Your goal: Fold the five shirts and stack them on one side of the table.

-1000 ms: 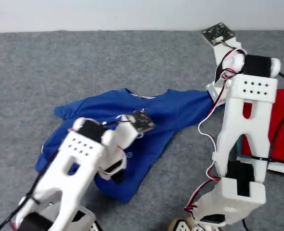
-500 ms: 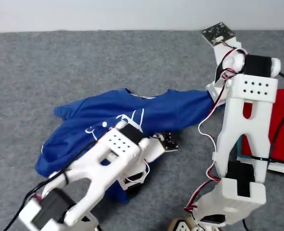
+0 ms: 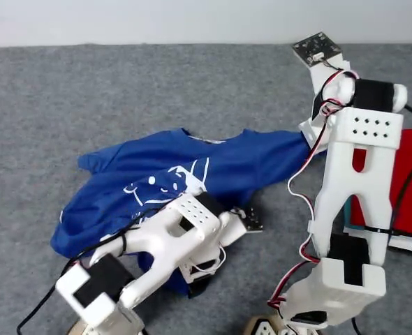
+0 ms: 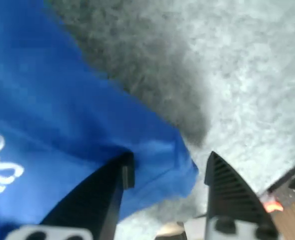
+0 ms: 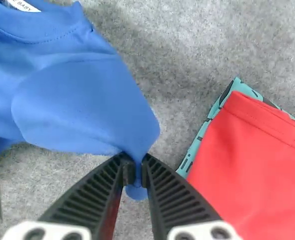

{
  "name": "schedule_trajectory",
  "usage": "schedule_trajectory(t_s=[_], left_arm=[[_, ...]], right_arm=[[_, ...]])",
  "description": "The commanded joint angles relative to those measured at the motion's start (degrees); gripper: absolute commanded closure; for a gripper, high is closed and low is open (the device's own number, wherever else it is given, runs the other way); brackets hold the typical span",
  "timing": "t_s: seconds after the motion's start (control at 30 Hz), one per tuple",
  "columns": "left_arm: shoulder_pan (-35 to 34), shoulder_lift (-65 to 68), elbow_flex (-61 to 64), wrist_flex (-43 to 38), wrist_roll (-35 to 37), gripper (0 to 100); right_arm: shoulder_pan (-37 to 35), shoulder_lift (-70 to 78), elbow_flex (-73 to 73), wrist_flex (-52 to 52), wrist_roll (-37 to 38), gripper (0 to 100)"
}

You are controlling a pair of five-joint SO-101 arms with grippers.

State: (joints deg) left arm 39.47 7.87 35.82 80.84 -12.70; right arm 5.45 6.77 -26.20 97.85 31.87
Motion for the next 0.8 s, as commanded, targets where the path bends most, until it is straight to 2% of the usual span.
schedule_trajectory(t_s=[0.0, 0.1, 0.27, 0.4, 0.53, 0.77], left_arm=[[0.44, 2.55, 0.57, -3.96, 3.69, 76], [0.44, 3.78, -0.13, -5.27, 5.19, 80], [0.44, 1.85, -2.33, -3.87, 4.84, 98], [-0.7, -3.69, -3.56, 0.26, 4.84, 99], [-6.68, -13.27, -3.65, 3.08, 3.34, 99], [-20.22, -34.37, -11.03, 11.69, -9.23, 99]], right_arm=[[1.01, -1.1, -0.26, -0.31, 0.62, 98.4], [1.1, -1.19, -0.44, -0.31, 0.62, 98.4], [1.8, -1.27, -0.53, -0.13, 0.62, 98.4], [3.82, -2.07, -0.62, -0.04, 0.7, 98.4], [5.14, -6.29, -0.62, 0.66, 1.93, 98.4], [4.62, -15.52, -0.62, 3.12, 4.31, 98.4]])
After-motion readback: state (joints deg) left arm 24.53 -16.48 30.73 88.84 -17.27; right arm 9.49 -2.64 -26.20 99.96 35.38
